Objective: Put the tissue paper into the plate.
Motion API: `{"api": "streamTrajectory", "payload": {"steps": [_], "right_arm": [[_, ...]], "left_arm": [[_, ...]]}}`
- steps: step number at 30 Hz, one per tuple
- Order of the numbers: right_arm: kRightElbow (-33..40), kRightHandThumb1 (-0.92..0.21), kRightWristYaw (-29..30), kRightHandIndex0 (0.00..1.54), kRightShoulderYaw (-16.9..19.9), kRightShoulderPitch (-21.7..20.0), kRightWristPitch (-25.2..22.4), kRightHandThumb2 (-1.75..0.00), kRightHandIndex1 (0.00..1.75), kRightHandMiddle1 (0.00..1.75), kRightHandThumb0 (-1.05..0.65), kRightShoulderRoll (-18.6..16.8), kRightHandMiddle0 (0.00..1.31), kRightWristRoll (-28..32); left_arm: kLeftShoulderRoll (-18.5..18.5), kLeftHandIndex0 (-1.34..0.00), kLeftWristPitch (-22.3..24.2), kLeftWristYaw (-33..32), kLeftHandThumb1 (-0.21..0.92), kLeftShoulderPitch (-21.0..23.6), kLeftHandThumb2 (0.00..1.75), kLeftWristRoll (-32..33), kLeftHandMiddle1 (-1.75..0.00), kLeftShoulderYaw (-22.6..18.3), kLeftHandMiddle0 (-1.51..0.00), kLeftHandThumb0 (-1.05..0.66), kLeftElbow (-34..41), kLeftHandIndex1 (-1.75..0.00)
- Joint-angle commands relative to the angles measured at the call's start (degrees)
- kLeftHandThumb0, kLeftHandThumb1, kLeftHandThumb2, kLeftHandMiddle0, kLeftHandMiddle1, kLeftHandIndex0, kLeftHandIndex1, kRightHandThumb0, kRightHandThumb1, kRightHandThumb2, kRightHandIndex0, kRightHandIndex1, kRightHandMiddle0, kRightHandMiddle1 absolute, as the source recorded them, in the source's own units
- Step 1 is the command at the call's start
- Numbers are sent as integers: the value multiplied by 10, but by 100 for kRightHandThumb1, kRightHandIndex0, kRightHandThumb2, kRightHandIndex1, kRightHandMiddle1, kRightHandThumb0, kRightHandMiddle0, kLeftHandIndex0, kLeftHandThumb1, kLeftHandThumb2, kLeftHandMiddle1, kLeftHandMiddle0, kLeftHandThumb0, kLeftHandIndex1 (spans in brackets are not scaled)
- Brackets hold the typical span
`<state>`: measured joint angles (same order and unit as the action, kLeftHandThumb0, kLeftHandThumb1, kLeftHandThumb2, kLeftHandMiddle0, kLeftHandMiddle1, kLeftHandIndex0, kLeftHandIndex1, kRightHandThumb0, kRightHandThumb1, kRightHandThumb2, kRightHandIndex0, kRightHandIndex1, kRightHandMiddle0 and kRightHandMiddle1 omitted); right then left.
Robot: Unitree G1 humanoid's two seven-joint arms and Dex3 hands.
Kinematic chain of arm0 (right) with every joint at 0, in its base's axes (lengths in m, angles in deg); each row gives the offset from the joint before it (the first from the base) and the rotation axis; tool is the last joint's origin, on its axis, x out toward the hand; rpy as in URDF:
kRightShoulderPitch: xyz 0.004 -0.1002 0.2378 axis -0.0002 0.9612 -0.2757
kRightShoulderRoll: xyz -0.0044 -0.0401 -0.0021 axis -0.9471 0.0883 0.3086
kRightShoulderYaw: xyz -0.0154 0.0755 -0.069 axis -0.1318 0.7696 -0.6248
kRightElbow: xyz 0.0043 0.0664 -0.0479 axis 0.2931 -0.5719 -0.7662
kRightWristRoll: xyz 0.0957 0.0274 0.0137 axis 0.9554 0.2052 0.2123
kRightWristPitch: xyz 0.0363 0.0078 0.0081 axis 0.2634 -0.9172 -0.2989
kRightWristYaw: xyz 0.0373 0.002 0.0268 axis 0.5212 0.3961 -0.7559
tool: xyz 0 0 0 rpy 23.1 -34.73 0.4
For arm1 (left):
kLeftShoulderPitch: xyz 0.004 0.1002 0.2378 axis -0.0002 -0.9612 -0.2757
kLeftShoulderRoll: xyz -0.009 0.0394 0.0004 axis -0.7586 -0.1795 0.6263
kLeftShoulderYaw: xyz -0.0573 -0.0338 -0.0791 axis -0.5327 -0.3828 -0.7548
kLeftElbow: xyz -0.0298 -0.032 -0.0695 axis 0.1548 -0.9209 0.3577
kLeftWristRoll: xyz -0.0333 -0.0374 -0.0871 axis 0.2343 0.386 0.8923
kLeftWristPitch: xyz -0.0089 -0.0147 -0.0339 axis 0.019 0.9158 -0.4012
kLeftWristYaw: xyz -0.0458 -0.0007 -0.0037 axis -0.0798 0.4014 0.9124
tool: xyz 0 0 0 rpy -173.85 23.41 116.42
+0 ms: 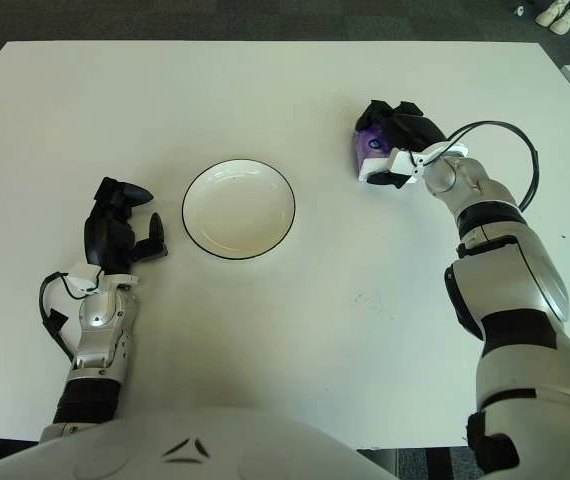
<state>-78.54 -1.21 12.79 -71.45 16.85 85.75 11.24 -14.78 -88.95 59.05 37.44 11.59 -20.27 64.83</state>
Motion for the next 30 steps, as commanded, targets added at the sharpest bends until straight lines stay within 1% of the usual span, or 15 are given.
{"api": "streamTrajectory", "payload": {"steps": [1,5,6,9,12,13,15,16,18,20,23,26,30], "right_arm": [[0,-26,-87,109,30,85,2,-126,175,175,-22,-60,87,45],[10,-28,-96,119,76,98,-18,-131,175,175,-18,-83,95,97],[12,-28,-103,121,92,101,-25,-133,175,175,-17,-92,97,116],[17,-29,-118,126,118,107,-37,-136,175,175,-15,-107,102,145],[15,-28,-156,130,160,114,-42,-139,175,175,-14,-139,106,197],[16,-28,-165,132,168,116,-42,-140,175,175,-13,-145,107,207],[14,-27,-208,133,201,115,-59,-142,175,175,-12,-160,109,248],[14,-27,-236,134,221,113,-77,-143,175,175,-11,-167,110,273],[15,-26,-273,135,248,110,-103,-144,175,175,-10,-174,111,306],[16,-24,-297,135,269,108,-126,-146,175,175,-8,-180,112,331],[17,-22,-319,133,297,104,-159,-148,175,175,-5,-190,110,362],[19,-21,-328,131,311,102,-177,-149,175,175,-3,-194,109,373],[27,-20,-338,129,341,98,-221,-150,175,175,-2,-204,108,405]], "left_arm": [[1,-46,11,-5,20,-53,147,-4,-174,-5,-70,-1,-45,-175],[1,-49,10,-5,17,-54,151,-4,-175,-5,-72,-1,-46,-175],[1,-50,9,-5,16,-53,152,-5,-175,-5,-73,-1,-47,-175],[0,-52,8,-3,13,-53,154,-5,-175,-5,-75,-1,-48,-174],[-1,-53,7,-3,12,-52,155,-6,-175,-6,-75,-1,-51,-174],[-1,-53,7,-3,12,-51,155,-6,-175,-7,-75,-1,-52,-174],[-2,-54,5,-1,12,-50,156,-4,-175,-7,-76,-1,-54,-174],[-2,-54,5,0,12,-49,156,-3,-175,-7,-76,-1,-54,-174],[-3,-53,6,1,12,-49,155,-2,-175,-8,-75,-1,-55,-174],[-3,-53,8,0,13,-48,154,0,-175,-9,-75,-1,-55,-174],[-1,-49,12,-1,18,-47,149,3,-175,-10,-71,-1,-54,-174],[-1,-46,12,-1,21,-46,145,5,-175,-11,-68,-1,-54,-175],[-6,-45,8,6,22,-44,144,7,-175,-10,-67,-1,-57,-175]]}}
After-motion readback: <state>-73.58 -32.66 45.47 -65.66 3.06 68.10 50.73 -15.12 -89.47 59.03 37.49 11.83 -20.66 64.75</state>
